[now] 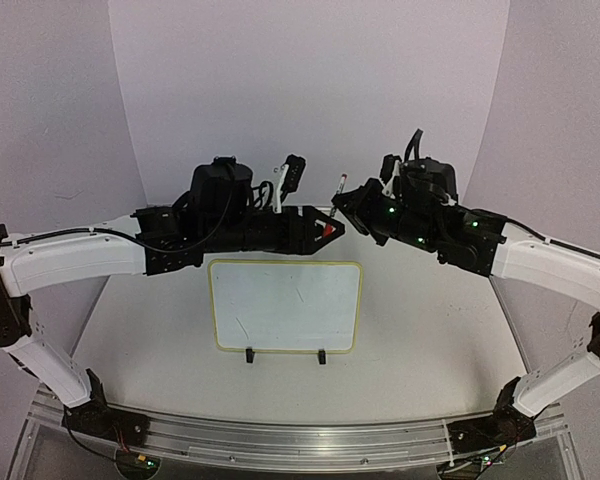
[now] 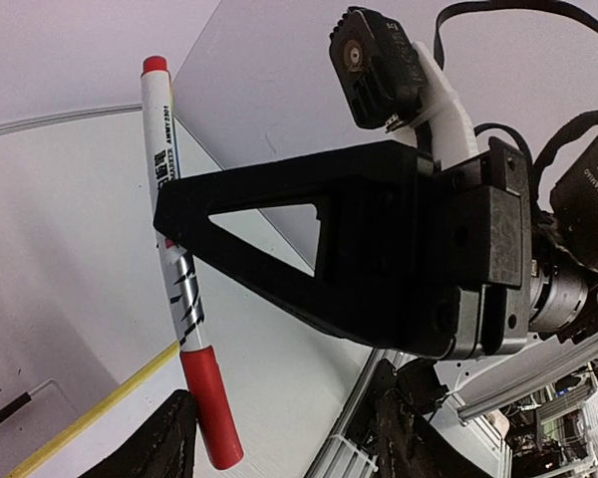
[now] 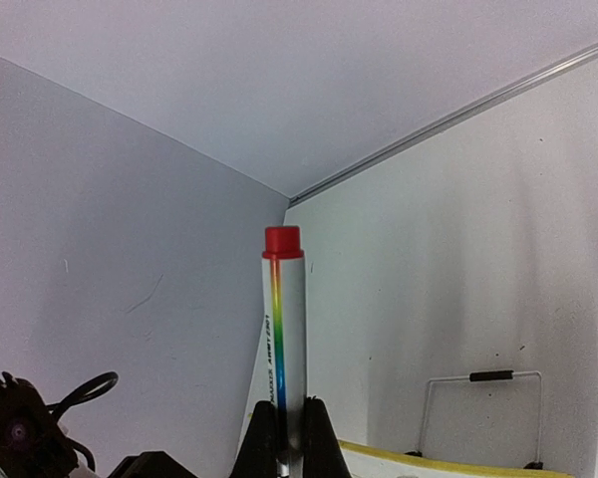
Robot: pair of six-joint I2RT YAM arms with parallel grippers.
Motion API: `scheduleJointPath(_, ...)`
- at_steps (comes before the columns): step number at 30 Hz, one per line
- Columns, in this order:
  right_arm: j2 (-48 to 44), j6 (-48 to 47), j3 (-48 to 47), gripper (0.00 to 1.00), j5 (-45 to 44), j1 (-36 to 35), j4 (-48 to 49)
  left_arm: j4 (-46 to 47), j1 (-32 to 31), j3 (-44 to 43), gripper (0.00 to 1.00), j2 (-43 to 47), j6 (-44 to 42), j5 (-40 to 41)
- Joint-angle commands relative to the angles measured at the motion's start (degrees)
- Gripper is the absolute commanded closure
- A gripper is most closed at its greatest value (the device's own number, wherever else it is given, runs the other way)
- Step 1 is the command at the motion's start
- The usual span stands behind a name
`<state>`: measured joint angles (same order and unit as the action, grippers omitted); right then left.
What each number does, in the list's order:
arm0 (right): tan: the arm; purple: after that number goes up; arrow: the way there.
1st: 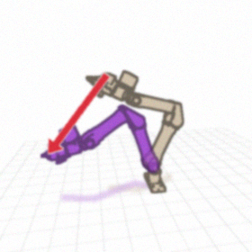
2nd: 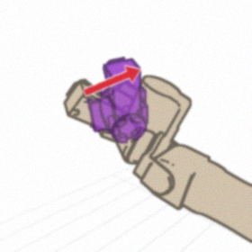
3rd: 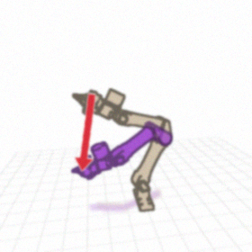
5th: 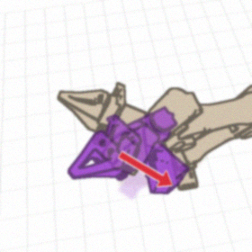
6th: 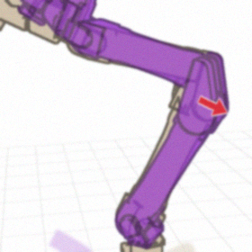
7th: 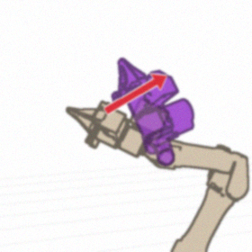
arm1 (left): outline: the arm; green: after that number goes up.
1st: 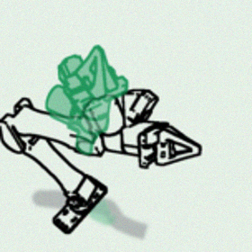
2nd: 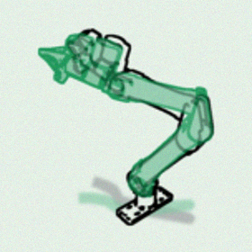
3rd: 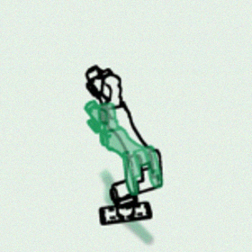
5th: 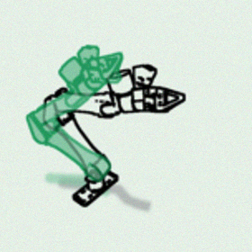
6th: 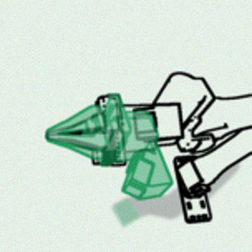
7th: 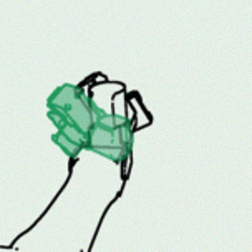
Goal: Write a sentence on the whiteboard
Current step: Pass from the right arm to the left
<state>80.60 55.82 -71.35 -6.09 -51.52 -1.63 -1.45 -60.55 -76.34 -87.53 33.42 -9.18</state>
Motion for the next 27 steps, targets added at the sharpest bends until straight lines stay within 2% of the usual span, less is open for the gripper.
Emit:
scheduleJointPath(1, -0.36, 1.21, -1.86, 1.0, -1.12, -0.75, 4.05, -0.08, -0.14, -0.2, 0.43, -0.36, 0.81, 1.97)
scheduleJointPath(7, -1.03, 1.47, -1.17, 1.0, -1.2, -1.22, 4.27, -3.35, -0.18, -1.22, 0.44, -1.1, 0.56, 5.71)
scheduleJointPath(12, -1.08, 1.61, -0.8, 1.0, -1.12, -1.47, 4.38, -2.48, -0.17, -1.2, 0.65, -1.5, 0.8, 5.1)
scheduleJointPath(17, -1.28, 1.74, 0.11, 1.0, -1.15, -1.55, 4.36, -0.63, -0.13, -0.26, 0.78, -1.02, 0.91, 4.61)
scheduleJointPath(21, -1.83, 1.54, 1.2, 1.0, -1.16, -1.51, 4.09, -0.37, -0.09, 0.1, 0.97, -0.87, 0.72, 4.36)
scheduleJointPath(24, -2.08, -0.69, 0.53, 1.0, -0.9, -1.54, 0.56, -0.59, -0.07, 0.55, 1.0, -0.55, -0.33, 3.44)
scheduleJointPath(25, -2.14, -2.17, -0.45, 0.94, -0.87, -1.52, -1.65, -0.73, -0.02, 0.87, 1.0, -0.33, -0.85, 2.86)
scheduleJointPath(27, -2.51, -5.92, -2.68, 0.72, -0.77, -1.44, -6.96, -1.6, 0.15, 1.72, 1.0, 0.43, -2.02, 1.9)
